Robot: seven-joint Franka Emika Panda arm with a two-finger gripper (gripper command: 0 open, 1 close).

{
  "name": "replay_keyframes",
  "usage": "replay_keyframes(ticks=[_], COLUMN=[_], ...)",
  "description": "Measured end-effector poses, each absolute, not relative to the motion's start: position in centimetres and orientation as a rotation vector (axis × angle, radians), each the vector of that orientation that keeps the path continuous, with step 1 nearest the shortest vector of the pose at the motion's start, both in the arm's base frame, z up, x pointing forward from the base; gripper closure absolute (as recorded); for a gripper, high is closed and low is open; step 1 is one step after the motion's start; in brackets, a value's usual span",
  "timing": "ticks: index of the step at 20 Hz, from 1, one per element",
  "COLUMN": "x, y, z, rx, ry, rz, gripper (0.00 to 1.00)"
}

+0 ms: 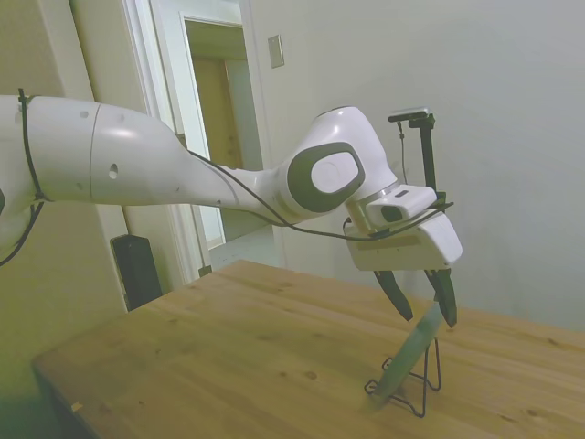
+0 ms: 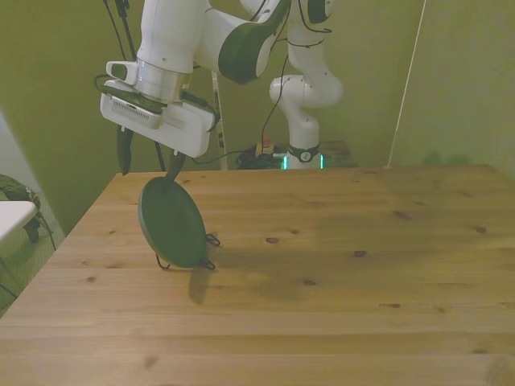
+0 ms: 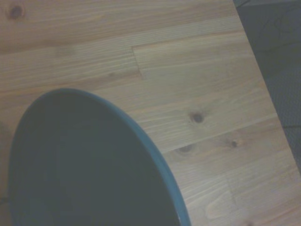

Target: Unload the plate

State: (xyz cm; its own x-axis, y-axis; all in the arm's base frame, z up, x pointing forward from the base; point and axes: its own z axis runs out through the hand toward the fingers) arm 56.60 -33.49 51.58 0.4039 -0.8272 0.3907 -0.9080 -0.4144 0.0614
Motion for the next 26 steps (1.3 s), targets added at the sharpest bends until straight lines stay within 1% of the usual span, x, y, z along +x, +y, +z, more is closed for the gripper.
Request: replay_keyframes(ticks=[3, 11, 16, 26], x=[56.67, 56.86, 56.81, 56.82], y=[-33.47, -33.36, -33.31, -33.32], z=[51.19, 51.08, 50.45, 50.45], rx=[2.406, 2.413, 2.417, 2.418], ry=[-1.508, -1.504, -1.501, -1.502], rz=[0.455, 0.482, 0.483, 0.485], gripper=[1.00, 1.00, 1.00, 1.00])
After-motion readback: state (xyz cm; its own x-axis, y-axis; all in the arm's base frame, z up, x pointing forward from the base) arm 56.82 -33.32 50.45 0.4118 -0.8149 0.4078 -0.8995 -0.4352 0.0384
